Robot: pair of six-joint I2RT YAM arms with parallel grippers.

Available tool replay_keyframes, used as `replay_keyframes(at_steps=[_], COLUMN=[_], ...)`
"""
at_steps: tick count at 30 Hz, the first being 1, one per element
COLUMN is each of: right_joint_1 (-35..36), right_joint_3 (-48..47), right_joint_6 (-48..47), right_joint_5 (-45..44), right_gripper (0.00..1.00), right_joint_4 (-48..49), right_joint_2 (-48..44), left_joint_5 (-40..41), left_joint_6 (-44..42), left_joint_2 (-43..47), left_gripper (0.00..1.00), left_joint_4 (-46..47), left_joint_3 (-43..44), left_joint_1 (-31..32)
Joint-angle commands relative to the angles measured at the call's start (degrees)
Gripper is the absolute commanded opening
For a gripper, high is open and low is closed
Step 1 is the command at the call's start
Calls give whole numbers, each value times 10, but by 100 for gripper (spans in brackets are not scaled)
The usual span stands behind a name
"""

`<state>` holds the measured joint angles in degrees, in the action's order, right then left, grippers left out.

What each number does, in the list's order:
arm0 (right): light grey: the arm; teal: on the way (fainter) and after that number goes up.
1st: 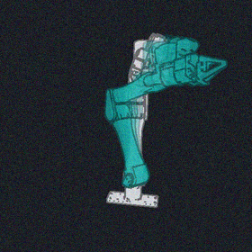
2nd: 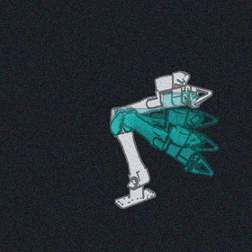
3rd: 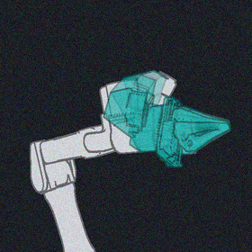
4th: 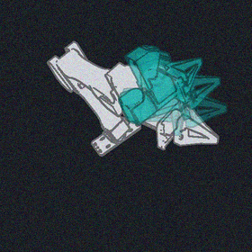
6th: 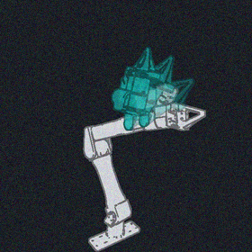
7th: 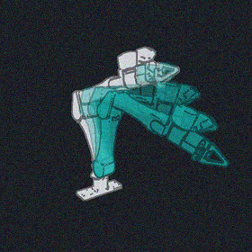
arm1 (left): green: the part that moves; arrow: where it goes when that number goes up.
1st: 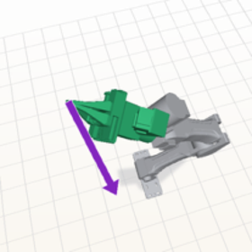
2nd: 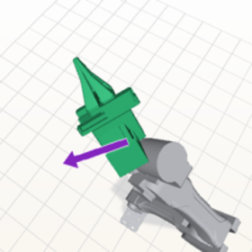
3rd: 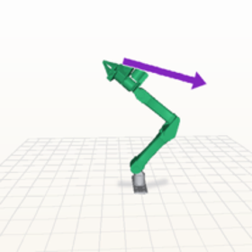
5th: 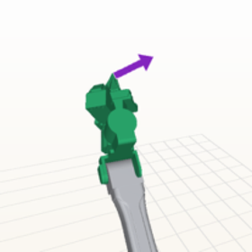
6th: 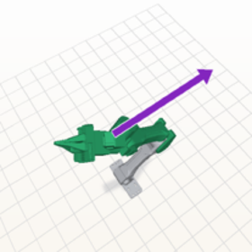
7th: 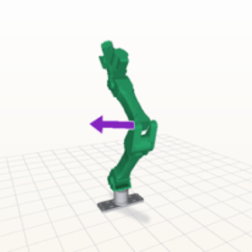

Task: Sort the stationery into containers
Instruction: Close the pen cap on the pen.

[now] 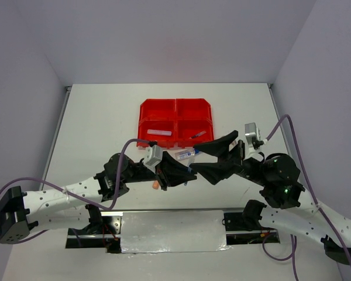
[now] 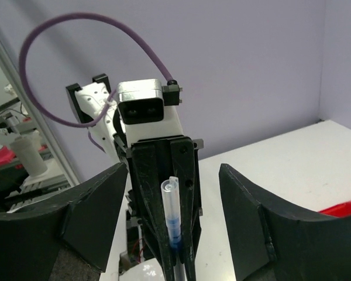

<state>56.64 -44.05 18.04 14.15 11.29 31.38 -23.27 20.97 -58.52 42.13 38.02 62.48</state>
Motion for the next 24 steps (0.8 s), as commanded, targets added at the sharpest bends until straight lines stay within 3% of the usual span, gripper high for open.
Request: replay_keyframes(at_steps=[1,6,12,16,24], right_joint_1=[3,4,4,4,4], right_joint_3=[-20,-19,-7,12,62], right_joint_6=[-15,-14,-12,-7,5], right_joint_5=[-8,-1,4,7,8], right_gripper=[71,65,43,13,12], right_joint_4=[-4,-4,5,14,18], right_joint_2=[10,21,23,18,0], left_joint_5=[-13,-12,-10,-6,2], left_joint_6=[-11,-14,-14,-13,-18], left_joint_2=[-3,-4,-11,-9,-1], left_gripper=[0,0,0,0,0], left_joint_4=[19,15,7,1,-35], left_joint_3=[16,17,22,27,58], left_joint_1=[0,0,0,0,-1])
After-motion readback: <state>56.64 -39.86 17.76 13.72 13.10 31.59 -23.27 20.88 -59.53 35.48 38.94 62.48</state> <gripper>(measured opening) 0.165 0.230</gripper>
